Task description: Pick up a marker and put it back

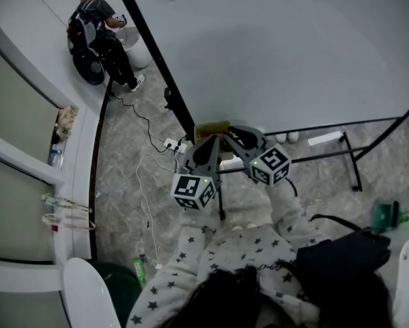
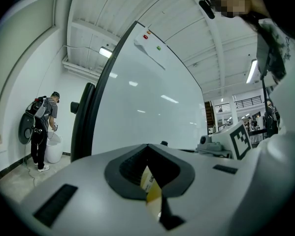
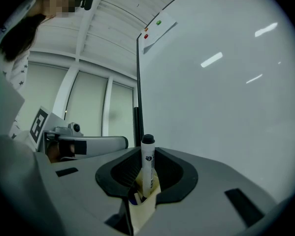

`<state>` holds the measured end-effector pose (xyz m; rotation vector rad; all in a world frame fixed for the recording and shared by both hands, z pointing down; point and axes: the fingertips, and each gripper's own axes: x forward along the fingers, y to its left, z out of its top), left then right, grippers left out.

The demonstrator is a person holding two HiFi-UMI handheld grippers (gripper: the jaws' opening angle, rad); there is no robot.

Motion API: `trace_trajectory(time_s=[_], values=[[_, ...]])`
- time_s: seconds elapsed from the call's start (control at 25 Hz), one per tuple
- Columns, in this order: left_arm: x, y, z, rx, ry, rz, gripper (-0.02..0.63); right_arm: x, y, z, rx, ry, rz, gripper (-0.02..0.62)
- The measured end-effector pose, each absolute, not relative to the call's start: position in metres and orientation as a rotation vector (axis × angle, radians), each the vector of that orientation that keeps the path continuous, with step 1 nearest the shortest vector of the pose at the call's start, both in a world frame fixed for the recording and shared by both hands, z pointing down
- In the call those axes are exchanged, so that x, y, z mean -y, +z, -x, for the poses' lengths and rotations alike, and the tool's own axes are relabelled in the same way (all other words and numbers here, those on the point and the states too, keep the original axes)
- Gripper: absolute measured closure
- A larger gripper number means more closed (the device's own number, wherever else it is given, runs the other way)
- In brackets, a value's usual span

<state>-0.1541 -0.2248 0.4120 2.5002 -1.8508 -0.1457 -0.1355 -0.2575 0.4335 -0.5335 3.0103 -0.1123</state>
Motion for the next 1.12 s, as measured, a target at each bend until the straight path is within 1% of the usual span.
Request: trace_trajectory(time_s=[0.64, 0.68, 0.72, 1.12], values=[[0.233, 0.421, 0.153, 1.814, -0.151, -2.499, 0.604, 0.256, 0.449, 0.134, -3.038, -0.12, 0.523, 0.508], [0.234, 0.42, 0.153, 1.813, -0.152, -2.5, 0.605, 0.256, 0.447, 0.134, -3.03, -0.135, 0.511, 0.455], [0.235, 0.42, 0.153, 1.813, -0.154, -2.5, 0.604, 0.256, 0.445, 0.134, -3.022, -0.15, 0.501, 0.433], [0.224, 0.402, 0.154, 1.833, -0.173, -2.532, 0.604, 0.242, 0.416, 0.124, -3.014, -0.063, 0.48, 0.434]])
